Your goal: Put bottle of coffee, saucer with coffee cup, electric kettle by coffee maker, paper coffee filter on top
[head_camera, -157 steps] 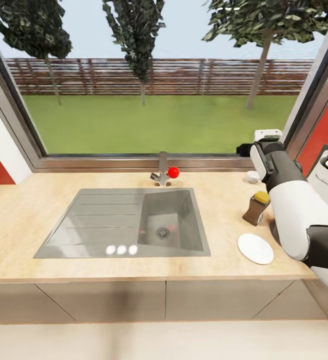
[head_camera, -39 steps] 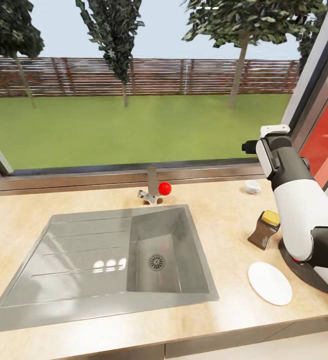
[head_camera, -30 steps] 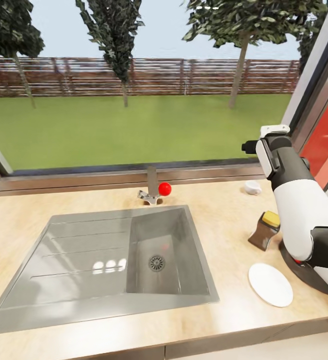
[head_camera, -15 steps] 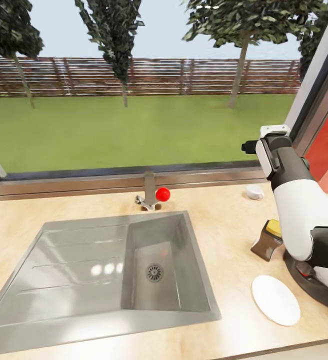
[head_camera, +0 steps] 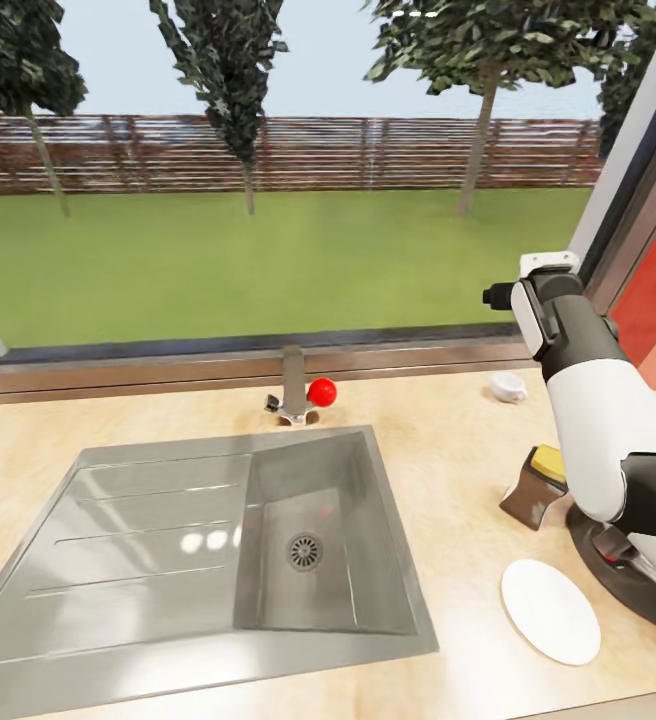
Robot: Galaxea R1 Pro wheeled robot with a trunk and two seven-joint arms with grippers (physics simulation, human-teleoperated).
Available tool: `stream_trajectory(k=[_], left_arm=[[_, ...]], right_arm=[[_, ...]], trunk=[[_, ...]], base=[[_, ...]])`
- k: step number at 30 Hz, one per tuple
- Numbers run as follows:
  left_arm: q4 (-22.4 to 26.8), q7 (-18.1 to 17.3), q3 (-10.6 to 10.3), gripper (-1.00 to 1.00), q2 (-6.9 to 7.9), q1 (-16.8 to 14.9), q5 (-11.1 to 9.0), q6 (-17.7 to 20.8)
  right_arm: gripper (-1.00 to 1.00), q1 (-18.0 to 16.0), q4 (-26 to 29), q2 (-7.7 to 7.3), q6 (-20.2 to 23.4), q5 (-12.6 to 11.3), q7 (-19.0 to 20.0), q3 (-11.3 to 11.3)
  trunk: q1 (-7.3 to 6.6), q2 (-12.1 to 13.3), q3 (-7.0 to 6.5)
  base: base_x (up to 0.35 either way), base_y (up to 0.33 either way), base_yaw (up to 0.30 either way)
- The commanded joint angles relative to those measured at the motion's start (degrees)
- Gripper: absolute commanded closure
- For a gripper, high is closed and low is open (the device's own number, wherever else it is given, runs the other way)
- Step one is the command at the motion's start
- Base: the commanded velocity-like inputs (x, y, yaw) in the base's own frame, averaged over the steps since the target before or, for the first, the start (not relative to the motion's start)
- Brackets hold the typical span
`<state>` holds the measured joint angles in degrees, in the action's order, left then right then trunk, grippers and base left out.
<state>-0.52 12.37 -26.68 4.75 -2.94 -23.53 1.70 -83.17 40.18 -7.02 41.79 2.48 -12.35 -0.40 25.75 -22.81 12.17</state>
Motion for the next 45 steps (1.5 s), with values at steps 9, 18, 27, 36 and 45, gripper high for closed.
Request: stream_trajectory(k=[9, 18, 27, 36, 45], left_arm=[[0.0, 0.2, -0.5, -1.0, -0.01, 0.0, -0.4, 0.2], [0.0, 0.3, -0.5, -1.0, -0.01, 0.0, -0.4, 0.2], [0.0, 0.4, -0.5, -1.0, -0.01, 0.0, -0.4, 0.2], [0.0, 0.2, -0.5, -1.0, -0.01, 0.0, -0.4, 0.2], [0.0, 0.2, -0.5, -1.0, -0.01, 0.0, -0.4, 0.2]], right_arm=[[-1.0, -0.1, 0.0, -0.01, 0.3, 0.2, 0.0, -0.1], [-1.0, -0.1, 0.0, -0.01, 0.3, 0.2, 0.0, 0.0], [-1.0, 0.0, 0.0, -0.01, 0.3, 0.2, 0.0, 0.0], [-1.0, 0.0, 0.0, -0.01, 0.3, 0.2, 0.0, -0.1], [-1.0, 0.0, 0.0, -0.01, 0.3, 0.2, 0.0, -0.1]], trunk=[[0.03, -0.1, 0.11], [0.03, -0.1, 0.11], [0.03, -0.1, 0.11], [0.03, -0.1, 0.11], [0.03, -0.1, 0.11]], base=[[0.0, -0.18, 0.101], [0.0, -0.077, 0.035], [0.101, -0.107, 0.079], [0.02, -0.016, 0.003], [0.097, -0.06, 0.0]])
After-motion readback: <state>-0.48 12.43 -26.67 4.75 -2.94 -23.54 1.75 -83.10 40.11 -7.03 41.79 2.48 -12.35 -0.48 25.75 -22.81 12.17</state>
